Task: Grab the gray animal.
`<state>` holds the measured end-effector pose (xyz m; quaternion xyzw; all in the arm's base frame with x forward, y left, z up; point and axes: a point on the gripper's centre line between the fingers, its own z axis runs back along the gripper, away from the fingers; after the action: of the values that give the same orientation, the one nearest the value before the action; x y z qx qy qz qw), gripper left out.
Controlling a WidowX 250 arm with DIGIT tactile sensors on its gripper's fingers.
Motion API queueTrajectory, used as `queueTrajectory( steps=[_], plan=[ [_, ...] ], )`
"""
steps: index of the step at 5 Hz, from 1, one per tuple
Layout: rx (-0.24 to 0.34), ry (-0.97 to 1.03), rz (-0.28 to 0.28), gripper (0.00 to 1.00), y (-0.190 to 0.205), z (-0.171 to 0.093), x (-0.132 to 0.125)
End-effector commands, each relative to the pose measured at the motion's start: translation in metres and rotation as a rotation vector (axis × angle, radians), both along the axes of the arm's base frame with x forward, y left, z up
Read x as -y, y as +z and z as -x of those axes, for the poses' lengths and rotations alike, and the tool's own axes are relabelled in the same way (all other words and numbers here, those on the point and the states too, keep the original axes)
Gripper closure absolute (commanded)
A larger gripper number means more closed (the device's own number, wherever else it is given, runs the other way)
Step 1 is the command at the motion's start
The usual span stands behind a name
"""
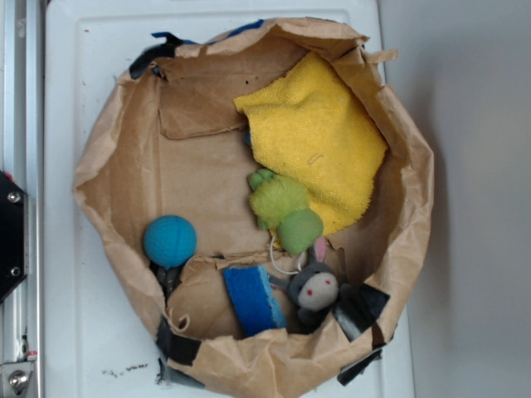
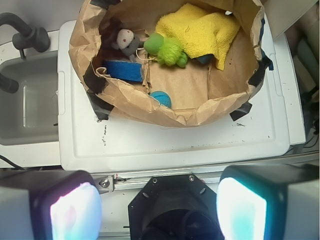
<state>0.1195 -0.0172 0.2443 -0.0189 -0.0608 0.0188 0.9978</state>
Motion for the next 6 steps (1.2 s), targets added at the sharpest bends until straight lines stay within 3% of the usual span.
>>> queueTrajectory(
  steps=[1,2,3,5,6],
  plan=[
    [0.0,0.0,0.0,0.0,0.0,0.0,0.0],
    [-0.018,0.037,-0.001,0.0,-0.006,-0.031,-0.005],
    [-0.001,0.055,0.041,0.0,-0.009,-0.061,-0.018],
    [0.1,-0.187,-0.015,0.0,-0.017,-0.102,-0.023],
    [0.109,-0.314,-0.051,0.0,-0.029,-0.121,-0.003]
  ],
)
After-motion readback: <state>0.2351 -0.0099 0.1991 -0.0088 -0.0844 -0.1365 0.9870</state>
